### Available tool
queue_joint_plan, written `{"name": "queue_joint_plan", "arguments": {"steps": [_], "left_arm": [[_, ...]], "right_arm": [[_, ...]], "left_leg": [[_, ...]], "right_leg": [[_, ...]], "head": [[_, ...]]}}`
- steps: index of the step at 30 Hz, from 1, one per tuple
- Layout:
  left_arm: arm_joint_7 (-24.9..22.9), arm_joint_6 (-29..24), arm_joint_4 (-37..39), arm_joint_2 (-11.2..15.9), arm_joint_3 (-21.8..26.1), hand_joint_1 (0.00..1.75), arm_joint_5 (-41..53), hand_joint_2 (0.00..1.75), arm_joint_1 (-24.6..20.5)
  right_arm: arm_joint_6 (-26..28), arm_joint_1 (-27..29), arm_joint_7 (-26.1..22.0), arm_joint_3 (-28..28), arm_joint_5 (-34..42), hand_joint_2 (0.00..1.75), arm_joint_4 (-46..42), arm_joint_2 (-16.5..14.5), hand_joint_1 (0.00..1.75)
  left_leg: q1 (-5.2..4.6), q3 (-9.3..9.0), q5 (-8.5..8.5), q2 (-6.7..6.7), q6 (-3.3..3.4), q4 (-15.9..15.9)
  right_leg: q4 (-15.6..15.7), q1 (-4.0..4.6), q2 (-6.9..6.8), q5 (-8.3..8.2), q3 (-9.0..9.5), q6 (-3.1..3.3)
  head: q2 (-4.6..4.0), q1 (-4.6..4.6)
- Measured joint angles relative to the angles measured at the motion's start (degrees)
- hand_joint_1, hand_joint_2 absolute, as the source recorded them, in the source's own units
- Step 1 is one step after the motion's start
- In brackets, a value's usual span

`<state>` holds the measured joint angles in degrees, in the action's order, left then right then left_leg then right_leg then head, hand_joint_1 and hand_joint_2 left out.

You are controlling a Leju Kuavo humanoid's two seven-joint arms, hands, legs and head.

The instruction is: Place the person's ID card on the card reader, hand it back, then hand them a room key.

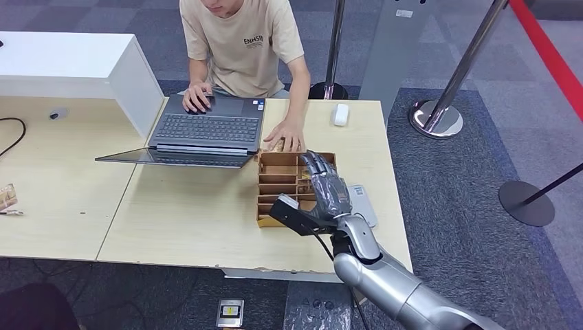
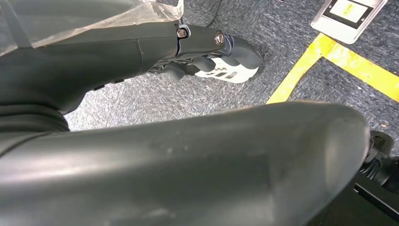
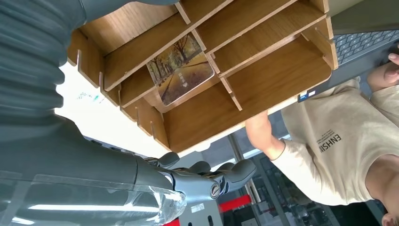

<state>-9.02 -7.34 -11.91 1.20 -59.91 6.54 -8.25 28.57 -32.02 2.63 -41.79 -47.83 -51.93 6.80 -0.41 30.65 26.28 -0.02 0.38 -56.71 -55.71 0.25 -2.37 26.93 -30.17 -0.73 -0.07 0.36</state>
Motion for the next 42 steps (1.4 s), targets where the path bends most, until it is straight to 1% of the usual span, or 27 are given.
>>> {"name": "queue_joint_plan", "arguments": {"steps": [4, 8, 16, 20, 23, 30, 38, 42], "left_arm": [[0.1, 0.0, 0.0, 0.0, 0.0, 0.00, 0.0, 0.00, 0.0], [0.1, 0.0, 0.0, 0.0, 0.0, 0.00, 0.0, 0.00, 0.0], [0.2, 0.0, 0.0, 0.0, 0.0, 0.00, -0.1, 0.00, 0.0], [0.2, 0.1, 0.0, 0.0, 0.0, 0.00, -0.1, 0.00, -0.1], [0.3, 0.2, 0.0, 0.0, 0.0, 0.00, -0.1, 0.00, -0.1], [0.3, 0.2, 0.0, 0.0, 0.0, 0.00, -0.1, 0.00, -0.2], [0.3, 0.4, 0.0, 0.0, 0.0, 0.00, 0.0, 0.00, -0.4], [0.3, 0.6, 0.0, 0.0, 0.0, 0.00, 0.0, 0.00, -0.5]], "right_arm": [[-0.3, -0.1, 0.1, 0.0, -0.1, 1.75, 0.0, 0.2, 0.00], [-0.6, -0.1, 0.1, 0.0, -0.2, 1.75, 0.0, 0.2, 0.06], [-1.1, -0.2, 0.4, 0.0, -0.4, 1.75, 0.0, 0.5, 0.06], [-1.2, -0.2, 0.4, -0.1, -0.4, 1.75, 0.0, 0.5, 0.15], [-1.4, -0.3, 0.4, -0.1, -0.4, 1.75, 0.0, 0.6, 0.17], [-1.7, -0.3, 0.4, -0.1, -0.5, 1.75, 0.0, 0.7, 0.30], [-2.2, -0.3, 0.4, -0.1, -0.5, 1.75, 0.4, 0.7, 0.31], [-2.9, -0.5, 0.4, -0.1, -0.6, 1.75, 0.6, 0.8, 0.24]], "left_leg": [[0.00, 0.00, 0.00, 0.00, 0.00, 0.0], [0.00, 0.00, 0.00, 0.00, 0.00, 0.0], [0.00, 0.00, 0.00, 0.00, 0.00, 0.0], [0.00, 0.00, 0.00, 0.00, 0.00, 0.0], [0.00, 0.00, 0.00, 0.00, 0.00, 0.0], [0.00, 0.00, 0.00, 0.00, 0.00, 0.0], [0.00, 0.00, 0.00, 0.00, 0.00, 0.0], [0.00, 0.00, 0.00, 0.00, 0.00, 0.0]], "right_leg": [[0.0, 0.00, 0.00, 0.00, 0.00, 0.00], [0.0, 0.00, 0.00, 0.00, 0.00, 0.00], [0.0, 0.00, 0.00, 0.00, 0.00, 0.00], [0.0, 0.00, 0.00, 0.00, 0.00, 0.00], [0.0, 0.00, 0.00, 0.00, 0.00, 0.00], [0.0, 0.00, 0.00, 0.00, 0.00, 0.00], [0.0, 0.00, 0.00, 0.00, 0.00, 0.00], [0.0, 0.00, 0.00, 0.00, 0.01, 0.00]], "head": [[0.00, 0.00], [0.00, 0.01], [0.00, 0.01], [0.00, 0.01], [0.00, 0.01], [0.00, 0.01], [0.00, 0.01], [0.00, 0.01]]}}
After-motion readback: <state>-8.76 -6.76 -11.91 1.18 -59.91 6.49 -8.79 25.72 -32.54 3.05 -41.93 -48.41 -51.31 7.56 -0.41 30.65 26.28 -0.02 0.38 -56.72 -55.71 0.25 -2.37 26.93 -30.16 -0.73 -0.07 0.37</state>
